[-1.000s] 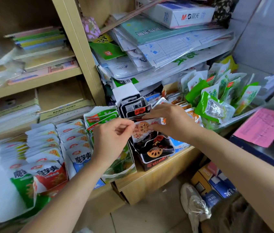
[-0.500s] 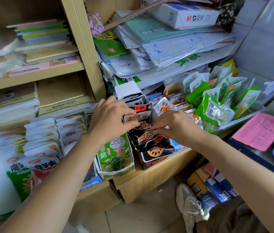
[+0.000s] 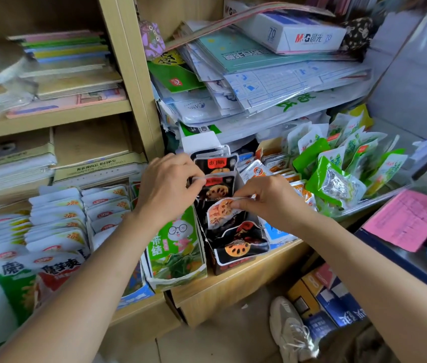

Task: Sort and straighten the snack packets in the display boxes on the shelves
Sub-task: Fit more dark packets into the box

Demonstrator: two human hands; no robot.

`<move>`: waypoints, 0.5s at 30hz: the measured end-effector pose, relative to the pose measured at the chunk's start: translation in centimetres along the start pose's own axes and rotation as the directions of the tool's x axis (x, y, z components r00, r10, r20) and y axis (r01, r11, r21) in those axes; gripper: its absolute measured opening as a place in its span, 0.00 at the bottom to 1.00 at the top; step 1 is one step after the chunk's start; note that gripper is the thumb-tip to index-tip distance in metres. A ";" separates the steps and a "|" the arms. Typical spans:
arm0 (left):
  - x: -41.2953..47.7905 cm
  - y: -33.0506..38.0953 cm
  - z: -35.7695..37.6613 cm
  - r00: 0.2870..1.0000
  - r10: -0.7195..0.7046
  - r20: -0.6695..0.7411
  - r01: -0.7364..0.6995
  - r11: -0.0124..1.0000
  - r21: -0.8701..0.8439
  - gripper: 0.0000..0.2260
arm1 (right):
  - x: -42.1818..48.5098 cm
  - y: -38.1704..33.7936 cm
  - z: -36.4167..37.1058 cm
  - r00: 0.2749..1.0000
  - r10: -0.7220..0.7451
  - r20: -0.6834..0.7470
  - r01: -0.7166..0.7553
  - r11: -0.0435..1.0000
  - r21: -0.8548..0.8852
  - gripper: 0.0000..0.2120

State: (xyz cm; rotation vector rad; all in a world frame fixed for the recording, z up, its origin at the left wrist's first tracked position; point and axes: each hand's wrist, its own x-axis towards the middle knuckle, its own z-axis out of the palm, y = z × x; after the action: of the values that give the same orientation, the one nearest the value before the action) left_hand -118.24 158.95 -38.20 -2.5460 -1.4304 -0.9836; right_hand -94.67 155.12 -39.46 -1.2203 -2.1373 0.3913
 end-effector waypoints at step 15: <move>1.7 -1.5 -1.4 0.941 -0.333 0.060 0.321 0.825 -0.465 0.04 | 1.4 -0.3 1.6 0.985 -0.059 -0.159 0.022 0.974 -0.224 0.31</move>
State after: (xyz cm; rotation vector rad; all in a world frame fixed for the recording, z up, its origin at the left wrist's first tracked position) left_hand -119.54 160.58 -36.52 -2.6191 -1.8634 -1.5867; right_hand -96.43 156.23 -39.92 -1.2806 -2.0993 0.0313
